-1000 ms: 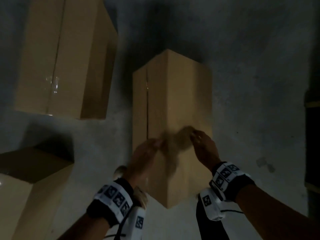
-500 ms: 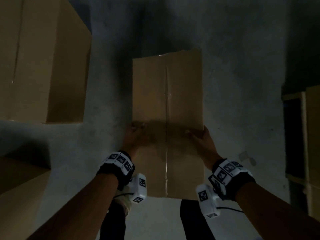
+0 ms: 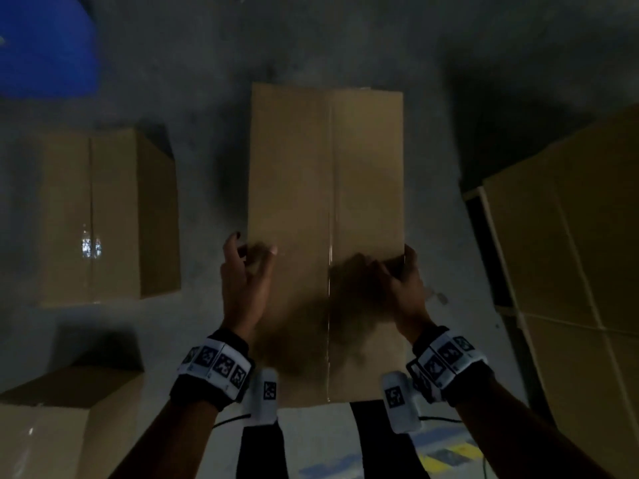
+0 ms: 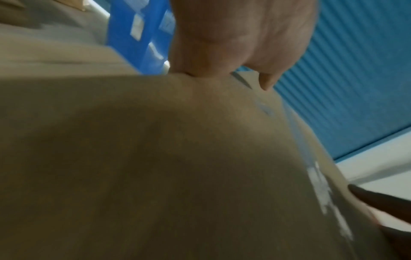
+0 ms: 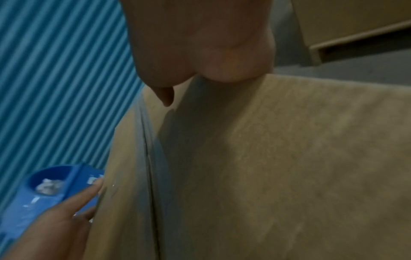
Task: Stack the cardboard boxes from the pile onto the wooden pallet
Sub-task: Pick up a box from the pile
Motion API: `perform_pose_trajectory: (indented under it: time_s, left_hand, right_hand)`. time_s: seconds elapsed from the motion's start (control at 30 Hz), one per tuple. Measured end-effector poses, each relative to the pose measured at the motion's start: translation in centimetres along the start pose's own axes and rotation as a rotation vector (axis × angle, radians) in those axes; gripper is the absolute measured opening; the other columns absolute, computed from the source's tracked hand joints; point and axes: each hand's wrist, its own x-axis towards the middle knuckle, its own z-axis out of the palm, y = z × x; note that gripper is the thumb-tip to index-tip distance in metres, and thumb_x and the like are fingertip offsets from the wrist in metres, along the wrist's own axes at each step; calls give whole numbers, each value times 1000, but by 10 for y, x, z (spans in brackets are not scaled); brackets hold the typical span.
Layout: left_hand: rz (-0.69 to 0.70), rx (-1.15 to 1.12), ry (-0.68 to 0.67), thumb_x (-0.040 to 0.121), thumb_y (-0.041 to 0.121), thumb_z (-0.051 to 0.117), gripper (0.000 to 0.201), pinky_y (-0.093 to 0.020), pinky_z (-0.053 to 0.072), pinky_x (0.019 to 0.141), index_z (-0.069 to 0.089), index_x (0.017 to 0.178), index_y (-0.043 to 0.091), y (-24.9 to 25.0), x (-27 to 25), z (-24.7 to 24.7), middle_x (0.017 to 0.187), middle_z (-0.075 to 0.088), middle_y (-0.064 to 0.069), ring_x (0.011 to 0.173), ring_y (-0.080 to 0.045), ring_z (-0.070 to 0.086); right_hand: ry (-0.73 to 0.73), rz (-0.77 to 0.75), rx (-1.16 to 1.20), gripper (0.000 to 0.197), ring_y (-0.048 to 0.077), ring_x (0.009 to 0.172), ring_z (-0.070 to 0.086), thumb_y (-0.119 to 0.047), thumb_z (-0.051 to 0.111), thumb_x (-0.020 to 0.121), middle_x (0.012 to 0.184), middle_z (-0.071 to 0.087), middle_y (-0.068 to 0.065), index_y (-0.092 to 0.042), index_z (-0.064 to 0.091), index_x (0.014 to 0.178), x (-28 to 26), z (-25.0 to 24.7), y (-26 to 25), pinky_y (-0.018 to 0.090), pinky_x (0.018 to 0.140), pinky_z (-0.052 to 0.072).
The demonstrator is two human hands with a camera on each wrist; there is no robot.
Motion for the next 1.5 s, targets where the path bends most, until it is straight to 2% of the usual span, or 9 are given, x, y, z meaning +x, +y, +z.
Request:
perform_pose_trajectory:
  time_s: [0.13, 0.27, 0.4, 0.6, 0.8, 1.0, 1.2, 1.3, 1.5]
  left_hand:
    - [166, -29, -89, 93, 50, 59, 53, -20, 49, 82, 48, 141, 31, 89, -37, -37, 128, 62, 9, 112, -7, 61]
    - [337, -48, -173, 98, 42, 56, 41, -25, 54, 86, 54, 136, 27, 172, -80, -70, 120, 67, 9, 104, -1, 63]
    - [480, -123, -325, 102, 27, 56, 35, -12, 52, 72, 52, 136, 18, 235, -132, -84, 118, 67, 4, 96, 2, 67]
    - [691, -87, -464, 99, 27, 63, 28, -8, 50, 75, 54, 126, 29, 296, -213, -73, 110, 65, 21, 96, 11, 63]
    - [813, -134, -705, 98, 20, 64, 31, -13, 51, 77, 55, 126, 12, 330, -318, -14, 113, 68, 6, 98, -3, 67]
    - [917, -84, -965, 97, 31, 63, 33, -21, 57, 79, 51, 127, 25, 327, -463, 73, 110, 66, 15, 96, 1, 66]
    - [935, -65, -1173, 100, 40, 56, 41, -22, 54, 84, 53, 137, 25, 286, -628, 163, 115, 66, 16, 101, 5, 64]
    - [924, -39, -1256, 98, 46, 58, 29, -20, 50, 81, 56, 126, 36, 269, -701, 197, 110, 65, 21, 97, 11, 62]
    - [937, -75, -1361, 98, 37, 61, 19, -4, 47, 66, 57, 117, 35, 247, -811, 249, 102, 64, 22, 85, 20, 61]
  right_hand:
    - [36, -87, 126, 77, 20, 121, 53, -54, 72, 80, 136, 53, -4, -36, 34, 143, -68, -37, -78, 46, 101, 48]
    - [162, -171, 162, 71, 17, 118, 51, -43, 66, 90, 137, 51, -5, -29, 30, 150, -148, -80, -136, 39, 97, 47]
    - [368, -285, 240, 73, 11, 116, 55, -52, 68, 87, 134, 53, -11, -30, 34, 148, -235, -116, -159, 36, 95, 47]
    - [639, -370, 385, 79, 13, 123, 51, -48, 69, 85, 139, 51, -7, -23, 33, 150, -351, -165, -153, 42, 105, 44]
    - [922, -431, 468, 78, -5, 111, 55, -60, 63, 79, 121, 55, -25, -28, 36, 145, -439, -234, -103, 23, 90, 46]
    - [1226, -424, 539, 69, -5, 112, 56, -52, 62, 82, 121, 58, -20, -22, 43, 141, -530, -324, -17, 20, 91, 47]
    - [1431, -349, 553, 83, 5, 107, 60, -54, 68, 82, 126, 56, -7, -21, 29, 148, -632, -416, 92, 27, 92, 49]
    - [1513, -262, 538, 72, 17, 105, 63, -54, 67, 78, 117, 60, -5, -19, 39, 134, -677, -455, 140, 34, 89, 52]
    - [1533, -260, 514, 56, 4, 104, 61, -36, 73, 85, 114, 59, -15, -20, 42, 129, -741, -524, 210, 43, 93, 55]
